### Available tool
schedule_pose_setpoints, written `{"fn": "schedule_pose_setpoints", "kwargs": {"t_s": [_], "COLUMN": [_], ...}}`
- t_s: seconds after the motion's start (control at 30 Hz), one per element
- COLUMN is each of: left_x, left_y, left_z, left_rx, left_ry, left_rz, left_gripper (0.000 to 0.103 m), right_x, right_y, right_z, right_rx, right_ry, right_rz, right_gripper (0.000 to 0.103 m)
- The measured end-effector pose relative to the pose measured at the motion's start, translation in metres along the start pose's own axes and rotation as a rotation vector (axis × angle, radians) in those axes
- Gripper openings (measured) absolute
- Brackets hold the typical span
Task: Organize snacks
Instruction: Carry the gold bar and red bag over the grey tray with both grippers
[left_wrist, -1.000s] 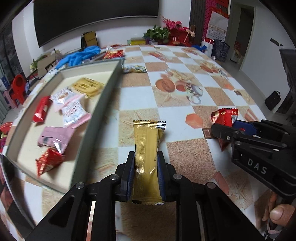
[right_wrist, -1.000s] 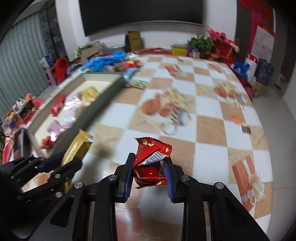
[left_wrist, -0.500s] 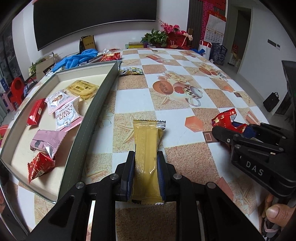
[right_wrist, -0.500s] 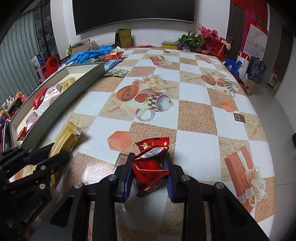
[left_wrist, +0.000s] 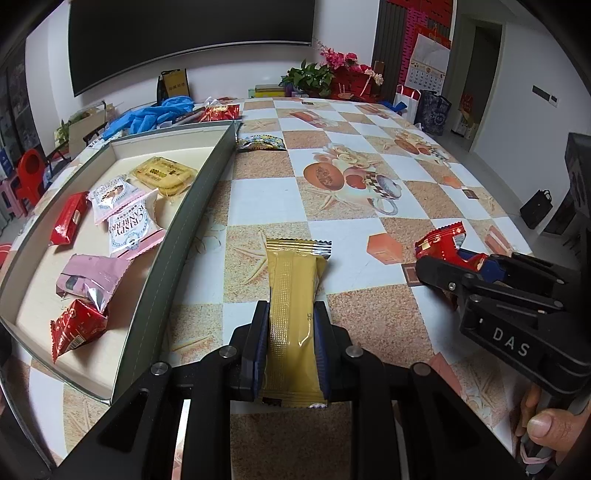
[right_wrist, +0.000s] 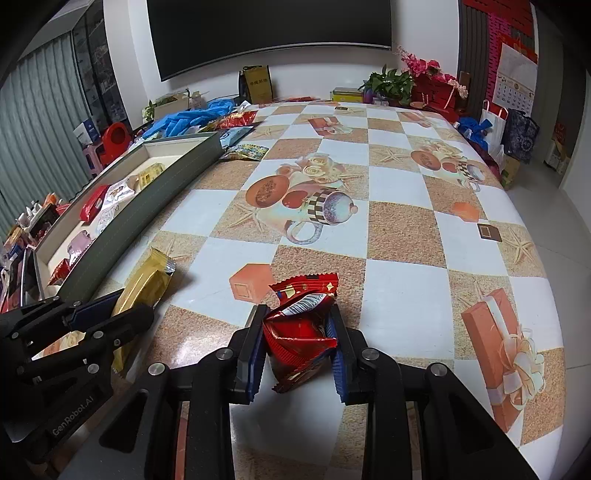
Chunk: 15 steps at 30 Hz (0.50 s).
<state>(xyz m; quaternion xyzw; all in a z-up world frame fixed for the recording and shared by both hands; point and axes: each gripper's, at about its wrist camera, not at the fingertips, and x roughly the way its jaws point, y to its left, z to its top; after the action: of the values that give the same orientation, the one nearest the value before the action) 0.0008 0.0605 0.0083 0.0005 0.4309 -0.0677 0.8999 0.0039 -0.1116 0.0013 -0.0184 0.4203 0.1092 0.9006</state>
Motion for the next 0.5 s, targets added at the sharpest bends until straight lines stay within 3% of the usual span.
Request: {"fn": "schedule_pose_setpoints", "kwargs": {"t_s": [0.5], "left_x": [0.001], "left_y": [-0.001], "left_z": [0.002], "left_rx": [-0.012], "left_ry": [0.002], "left_rz": [0.02], "left_gripper": [0.024], "right_x": [-0.004], "right_y": [-0.015], "right_z": [0.001], "right_rx": [0.085], "right_ry": [-0.008], "right_rz": [0.076], "right_gripper": [0.032]}}
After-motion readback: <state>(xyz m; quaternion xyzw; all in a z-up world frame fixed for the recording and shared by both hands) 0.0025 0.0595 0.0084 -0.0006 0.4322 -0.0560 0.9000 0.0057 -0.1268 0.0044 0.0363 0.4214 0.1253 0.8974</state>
